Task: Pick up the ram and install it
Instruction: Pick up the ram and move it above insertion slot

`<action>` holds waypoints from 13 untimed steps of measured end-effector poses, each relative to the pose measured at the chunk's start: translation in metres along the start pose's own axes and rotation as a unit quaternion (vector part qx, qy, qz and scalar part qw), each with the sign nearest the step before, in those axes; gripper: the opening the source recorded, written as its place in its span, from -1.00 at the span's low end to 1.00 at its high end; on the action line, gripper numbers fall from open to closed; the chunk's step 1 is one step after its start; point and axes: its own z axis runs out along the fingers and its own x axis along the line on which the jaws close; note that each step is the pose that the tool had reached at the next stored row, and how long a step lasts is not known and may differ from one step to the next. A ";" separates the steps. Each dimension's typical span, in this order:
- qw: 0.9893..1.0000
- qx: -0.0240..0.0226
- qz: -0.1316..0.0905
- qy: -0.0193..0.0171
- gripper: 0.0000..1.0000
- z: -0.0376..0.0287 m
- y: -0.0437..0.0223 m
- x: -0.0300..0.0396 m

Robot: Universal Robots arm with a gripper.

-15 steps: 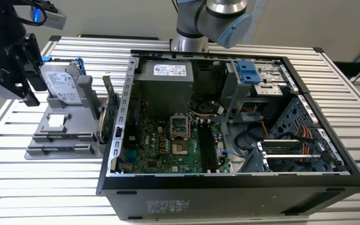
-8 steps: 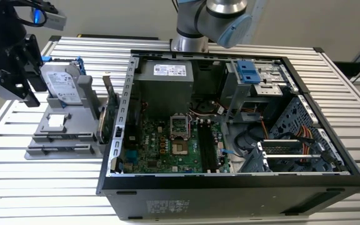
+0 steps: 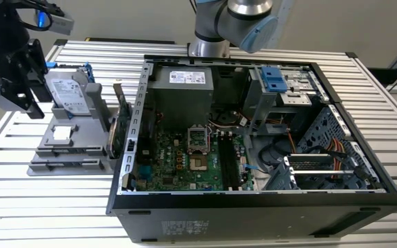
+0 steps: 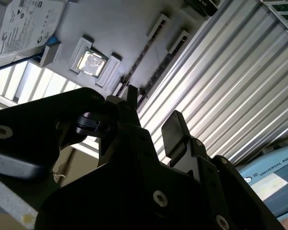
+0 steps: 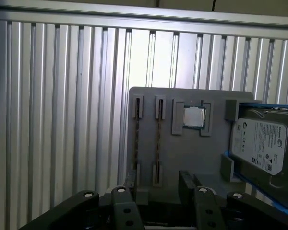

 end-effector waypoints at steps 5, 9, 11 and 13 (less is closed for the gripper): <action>1.000 0.000 0.000 0.001 1.00 0.0014 0.0000 0.0000; 1.000 0.000 0.000 0.002 1.00 0.0026 0.0001 0.0000; 1.000 0.000 0.000 0.003 1.00 0.0031 0.0001 0.0000; 1.000 0.000 0.000 0.003 1.00 0.0037 0.0001 -0.0001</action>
